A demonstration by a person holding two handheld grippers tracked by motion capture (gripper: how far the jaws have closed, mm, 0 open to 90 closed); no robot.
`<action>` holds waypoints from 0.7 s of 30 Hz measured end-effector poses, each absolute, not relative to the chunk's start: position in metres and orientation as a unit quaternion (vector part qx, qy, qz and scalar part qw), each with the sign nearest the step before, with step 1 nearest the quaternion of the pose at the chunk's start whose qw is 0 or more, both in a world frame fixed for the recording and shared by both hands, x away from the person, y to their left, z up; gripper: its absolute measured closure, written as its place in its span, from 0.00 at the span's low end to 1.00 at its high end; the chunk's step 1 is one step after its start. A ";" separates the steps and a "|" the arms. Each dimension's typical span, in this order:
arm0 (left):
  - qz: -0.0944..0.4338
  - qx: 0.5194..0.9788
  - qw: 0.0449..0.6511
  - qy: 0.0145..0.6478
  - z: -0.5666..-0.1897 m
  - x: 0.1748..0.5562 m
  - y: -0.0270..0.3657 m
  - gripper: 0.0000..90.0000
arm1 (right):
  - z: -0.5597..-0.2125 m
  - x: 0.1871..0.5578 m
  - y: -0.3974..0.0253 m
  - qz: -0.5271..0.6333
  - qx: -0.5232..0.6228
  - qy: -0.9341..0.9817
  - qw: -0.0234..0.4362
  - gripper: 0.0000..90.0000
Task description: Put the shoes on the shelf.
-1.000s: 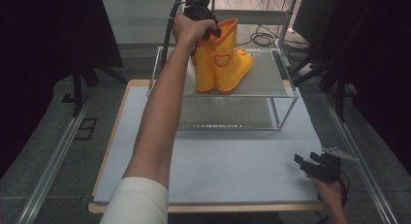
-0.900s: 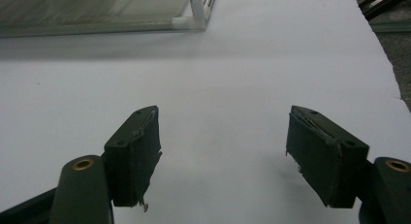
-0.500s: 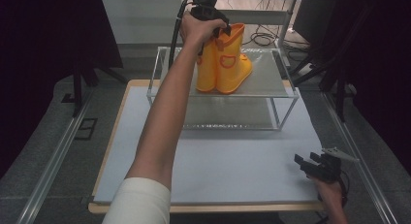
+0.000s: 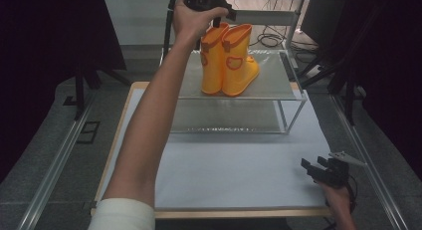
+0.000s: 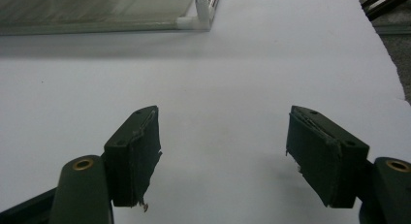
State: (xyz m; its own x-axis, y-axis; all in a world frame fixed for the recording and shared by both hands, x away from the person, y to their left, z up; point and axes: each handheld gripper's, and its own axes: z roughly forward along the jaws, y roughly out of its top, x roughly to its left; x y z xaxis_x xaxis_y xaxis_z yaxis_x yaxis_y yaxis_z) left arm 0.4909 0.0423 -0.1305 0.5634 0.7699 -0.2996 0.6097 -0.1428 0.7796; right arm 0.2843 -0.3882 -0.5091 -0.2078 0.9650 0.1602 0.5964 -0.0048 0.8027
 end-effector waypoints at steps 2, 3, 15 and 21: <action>0.094 0.751 0.475 0.449 -0.127 0.479 0.050 0.62 | -0.509 0.284 -0.389 0.400 0.585 0.666 0.232 0.30; 0.093 0.753 0.476 0.444 -0.127 0.473 0.054 0.65 | -0.508 0.284 -0.389 0.400 0.587 0.665 0.232 0.30; 0.068 0.790 0.472 0.384 -0.154 0.415 0.097 0.91 | -0.506 0.282 -0.386 0.397 0.585 0.666 0.238 0.30; 0.046 0.804 0.462 0.371 -0.172 0.407 0.112 0.94 | -0.507 0.282 -0.383 0.394 0.583 0.669 0.239 0.30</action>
State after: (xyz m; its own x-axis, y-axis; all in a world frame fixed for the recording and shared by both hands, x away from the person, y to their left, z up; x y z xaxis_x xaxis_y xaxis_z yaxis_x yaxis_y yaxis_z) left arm 0.4071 0.1118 -0.1716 0.7201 0.6392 -0.2699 0.5549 -0.2969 0.7771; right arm 0.2823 -0.3835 -0.5067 -0.2057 0.9687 0.1393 0.5921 0.0099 0.8058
